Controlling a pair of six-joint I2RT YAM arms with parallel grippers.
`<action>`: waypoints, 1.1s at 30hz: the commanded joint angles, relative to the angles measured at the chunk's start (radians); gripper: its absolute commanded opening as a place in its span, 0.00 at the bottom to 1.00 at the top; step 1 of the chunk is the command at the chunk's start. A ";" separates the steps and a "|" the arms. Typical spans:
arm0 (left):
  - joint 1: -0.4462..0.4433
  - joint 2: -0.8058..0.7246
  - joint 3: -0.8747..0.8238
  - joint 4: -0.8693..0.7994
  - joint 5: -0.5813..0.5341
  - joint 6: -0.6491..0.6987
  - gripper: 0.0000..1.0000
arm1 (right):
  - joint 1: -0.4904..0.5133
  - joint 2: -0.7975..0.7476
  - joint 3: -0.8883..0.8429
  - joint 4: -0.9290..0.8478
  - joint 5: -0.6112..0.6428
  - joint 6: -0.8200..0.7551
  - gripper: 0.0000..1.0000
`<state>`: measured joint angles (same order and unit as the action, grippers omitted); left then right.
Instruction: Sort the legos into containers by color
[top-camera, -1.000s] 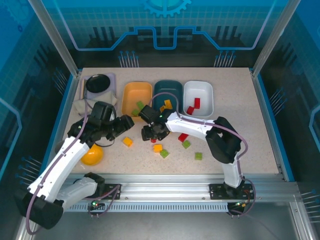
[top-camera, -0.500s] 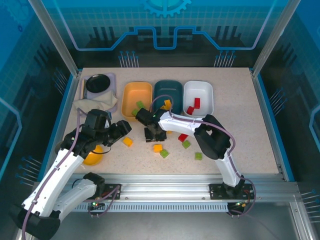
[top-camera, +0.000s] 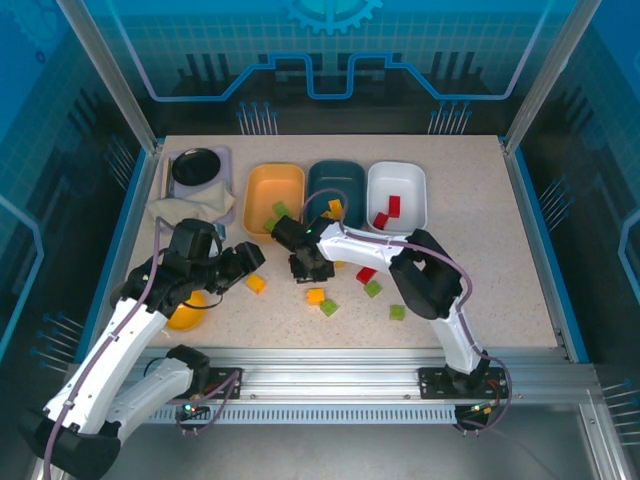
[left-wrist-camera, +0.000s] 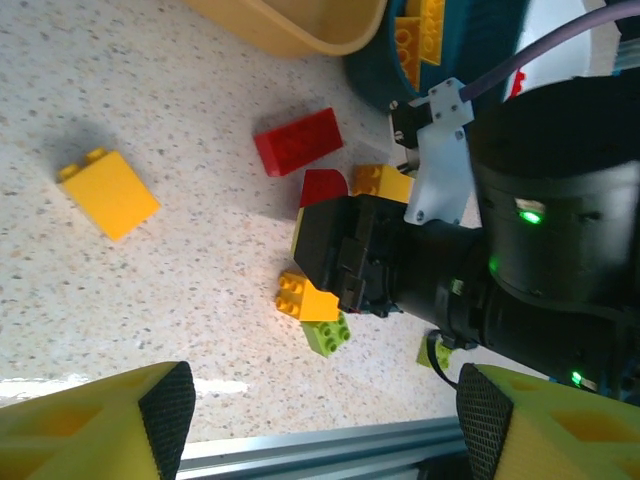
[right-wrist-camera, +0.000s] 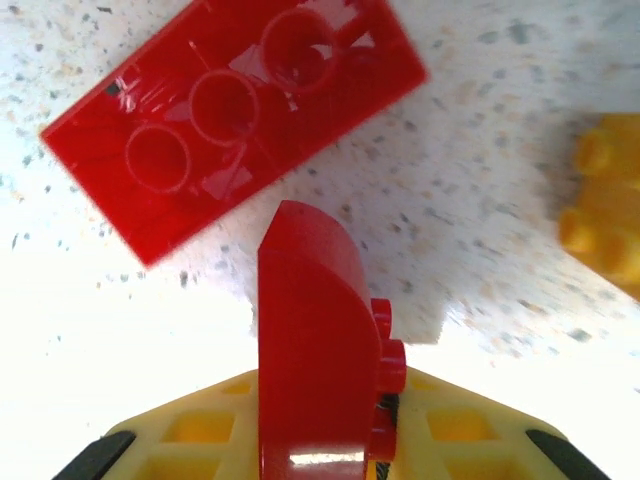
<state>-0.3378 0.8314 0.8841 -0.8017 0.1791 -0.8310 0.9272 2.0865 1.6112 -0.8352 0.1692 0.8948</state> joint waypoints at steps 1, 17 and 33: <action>-0.033 0.027 0.019 0.073 0.079 0.023 0.73 | 0.002 -0.193 -0.033 -0.075 0.087 -0.051 0.25; -0.202 0.586 0.376 0.338 0.102 0.018 0.73 | -0.569 -0.240 -0.056 -0.104 0.020 -0.306 0.25; -0.216 0.743 0.462 0.259 0.040 0.012 0.72 | -0.685 0.058 0.125 -0.156 -0.038 -0.295 0.37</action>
<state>-0.5468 1.5742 1.3422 -0.5068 0.2436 -0.8288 0.2543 2.1269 1.7031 -0.9463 0.1520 0.6064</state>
